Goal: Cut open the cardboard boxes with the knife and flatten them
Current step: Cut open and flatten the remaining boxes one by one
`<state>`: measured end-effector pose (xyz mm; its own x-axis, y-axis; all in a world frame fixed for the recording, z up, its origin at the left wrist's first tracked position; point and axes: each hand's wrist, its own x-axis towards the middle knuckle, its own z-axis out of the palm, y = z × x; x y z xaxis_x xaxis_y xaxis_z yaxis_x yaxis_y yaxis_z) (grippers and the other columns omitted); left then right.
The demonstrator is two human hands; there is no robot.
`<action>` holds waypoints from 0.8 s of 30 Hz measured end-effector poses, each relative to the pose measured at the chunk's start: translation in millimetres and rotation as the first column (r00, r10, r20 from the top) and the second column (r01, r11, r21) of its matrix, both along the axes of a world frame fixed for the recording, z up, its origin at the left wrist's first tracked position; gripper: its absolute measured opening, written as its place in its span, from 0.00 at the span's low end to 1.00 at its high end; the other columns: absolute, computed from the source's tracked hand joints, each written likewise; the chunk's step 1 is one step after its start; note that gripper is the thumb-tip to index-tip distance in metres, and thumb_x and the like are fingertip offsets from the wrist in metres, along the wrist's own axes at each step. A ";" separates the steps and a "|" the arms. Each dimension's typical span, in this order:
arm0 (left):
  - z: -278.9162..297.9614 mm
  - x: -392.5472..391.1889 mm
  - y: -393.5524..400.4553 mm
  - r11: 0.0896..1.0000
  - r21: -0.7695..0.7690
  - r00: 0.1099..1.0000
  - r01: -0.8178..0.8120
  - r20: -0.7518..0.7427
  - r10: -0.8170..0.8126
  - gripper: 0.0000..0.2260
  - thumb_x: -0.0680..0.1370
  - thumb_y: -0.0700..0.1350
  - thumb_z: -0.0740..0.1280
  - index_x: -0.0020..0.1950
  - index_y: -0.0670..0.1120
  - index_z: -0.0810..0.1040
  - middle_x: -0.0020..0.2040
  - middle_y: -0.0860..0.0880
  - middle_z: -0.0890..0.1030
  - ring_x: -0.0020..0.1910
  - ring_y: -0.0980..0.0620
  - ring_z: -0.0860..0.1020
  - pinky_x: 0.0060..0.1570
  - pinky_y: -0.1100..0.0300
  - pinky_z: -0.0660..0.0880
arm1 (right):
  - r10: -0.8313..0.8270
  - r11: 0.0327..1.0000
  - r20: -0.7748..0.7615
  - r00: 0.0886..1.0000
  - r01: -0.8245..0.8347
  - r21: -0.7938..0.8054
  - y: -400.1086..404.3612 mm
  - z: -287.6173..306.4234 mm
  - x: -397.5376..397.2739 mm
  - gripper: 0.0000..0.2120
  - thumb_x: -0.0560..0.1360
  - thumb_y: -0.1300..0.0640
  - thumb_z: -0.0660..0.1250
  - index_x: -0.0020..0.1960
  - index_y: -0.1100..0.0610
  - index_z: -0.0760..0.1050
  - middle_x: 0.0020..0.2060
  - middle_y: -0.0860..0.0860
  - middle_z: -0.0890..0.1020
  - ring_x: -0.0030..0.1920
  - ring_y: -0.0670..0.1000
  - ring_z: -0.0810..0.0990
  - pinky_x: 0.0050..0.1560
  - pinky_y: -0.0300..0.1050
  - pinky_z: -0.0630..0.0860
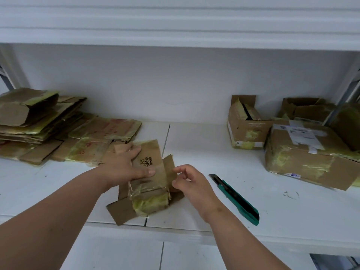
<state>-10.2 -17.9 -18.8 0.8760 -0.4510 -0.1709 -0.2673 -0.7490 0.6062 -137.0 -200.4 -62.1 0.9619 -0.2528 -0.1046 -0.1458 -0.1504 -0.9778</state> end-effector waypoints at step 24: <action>9.2 -9.4 -5.8 0.941 0.234 0.964 0.245 0.049 -0.263 0.57 0.56 0.75 0.70 0.80 0.59 0.52 0.78 0.64 0.43 0.78 0.51 0.45 0.75 0.50 0.50 | 0.056 0.920 0.031 0.998 -0.064 0.386 0.4 -13.7 17.3 0.48 0.64 0.52 0.77 0.76 0.40 0.53 0.62 0.48 0.79 0.62 0.48 0.78 0.65 0.44 0.72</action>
